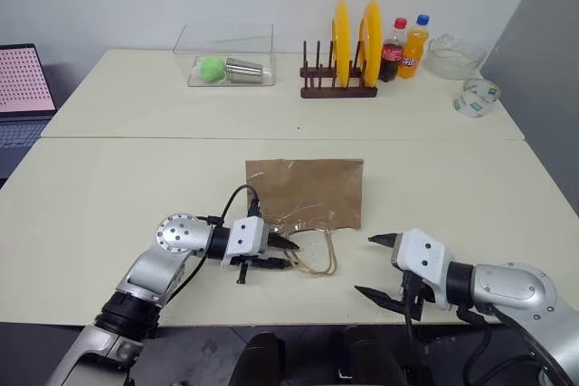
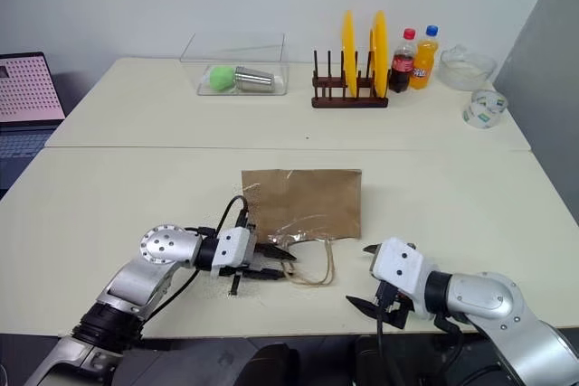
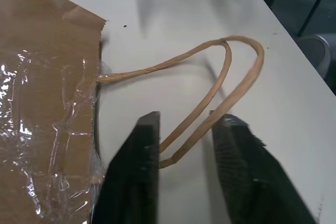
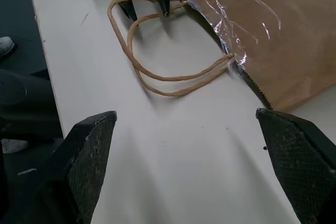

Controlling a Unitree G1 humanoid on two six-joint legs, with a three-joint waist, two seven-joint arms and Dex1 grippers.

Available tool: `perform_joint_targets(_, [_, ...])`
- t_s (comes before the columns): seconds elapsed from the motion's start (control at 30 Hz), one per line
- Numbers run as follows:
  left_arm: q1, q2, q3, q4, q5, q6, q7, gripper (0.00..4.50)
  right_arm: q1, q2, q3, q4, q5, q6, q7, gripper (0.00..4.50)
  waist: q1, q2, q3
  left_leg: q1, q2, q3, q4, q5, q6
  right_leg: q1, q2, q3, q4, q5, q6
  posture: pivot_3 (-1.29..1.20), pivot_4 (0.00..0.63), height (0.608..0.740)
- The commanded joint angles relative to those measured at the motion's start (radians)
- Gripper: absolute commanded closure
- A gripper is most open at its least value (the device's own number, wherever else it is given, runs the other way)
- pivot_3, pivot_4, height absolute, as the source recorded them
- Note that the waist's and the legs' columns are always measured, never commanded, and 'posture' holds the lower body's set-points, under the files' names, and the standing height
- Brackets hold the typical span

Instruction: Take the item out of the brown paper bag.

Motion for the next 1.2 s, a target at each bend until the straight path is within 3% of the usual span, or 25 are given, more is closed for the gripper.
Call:
perform_joint_targets(0.03, [0.016, 0.013, 0.0, -0.012, 0.029, -0.056, -0.002, 2.36, -0.006, -0.013, 0.0, -0.013, 0.012, -0.021, -0.001, 0.0, 0.0, 0.0, 0.0, 0.0, 0.0, 0.0, 0.0, 0.0, 0.0, 0.0, 0.0, 0.0, 0.0, 0.0, 0.0, 0.0, 0.15, 0.74])
perform_joint_targets(0.4, [0.017, -0.011, 0.014, -0.014, 0.033, -0.092, 0.025, 2.36, 0.016, -0.056, 0.021, -0.02, 0.003, -0.043, 0.005, 0.0, 0.001, 0.0, 0.0, 0.0, 0.0, 0.0, 0.0, 0.0, 0.0, 0.0, 0.0, 0.0, 0.0, 0.0, 0.0, 0.0, 0.15, 0.74])
perform_joint_targets(0.73, [0.028, 0.024, 0.05, -0.105, -0.087, 0.103, 0.004, 2.36, 0.018, -0.061, 0.026, -0.024, 0.01, -0.038, 0.004, 0.0, 0.0, 0.0, 0.0, 0.0, 0.0, 0.0, 0.0, 0.0, 0.0, 0.0, 0.0, 0.0, 0.0, 0.0, 0.0, 0.0, 0.15, 0.74])
perform_joint_targets(1.0, [0.001, 0.001, 0.037, -0.095, -0.079, 0.154, 0.005, 2.36, 0.011, -0.063, 0.036, -0.022, 0.01, -0.039, 0.004, 0.0, 0.0, 0.0, 0.0, 0.0, 0.0, 0.0, 0.0, 0.0, 0.0, 0.0, 0.0, 0.0, 0.0, 0.0, 0.0, 0.0, 0.15, 0.74])
perform_joint_targets(1.1, [-0.014, -0.038, 0.026, -0.062, -0.059, 0.145, 0.029, 2.92, 0.004, -0.059, 0.047, -0.022, 0.003, -0.048, 0.0, 0.0, 0.001, 0.0, 0.0, 0.0, 0.0, 0.0, 0.0, 0.0, 0.0, 0.0, 0.0, 0.0, 0.0, 0.0, 0.0, 0.0, 0.15, 0.74])
perform_joint_targets(1.2, [-0.022, -0.054, 0.023, -0.051, -0.051, 0.142, 0.026, 3.76, 0.002, -0.059, 0.055, -0.022, -0.003, -0.054, -0.003, 0.0, 0.0, 0.0, 0.0, 0.0, 0.0, 0.0, 0.0, 0.0, 0.0, 0.0, 0.0, 0.0, 0.0, 0.0, 0.0, 0.0, 0.15, 0.74])
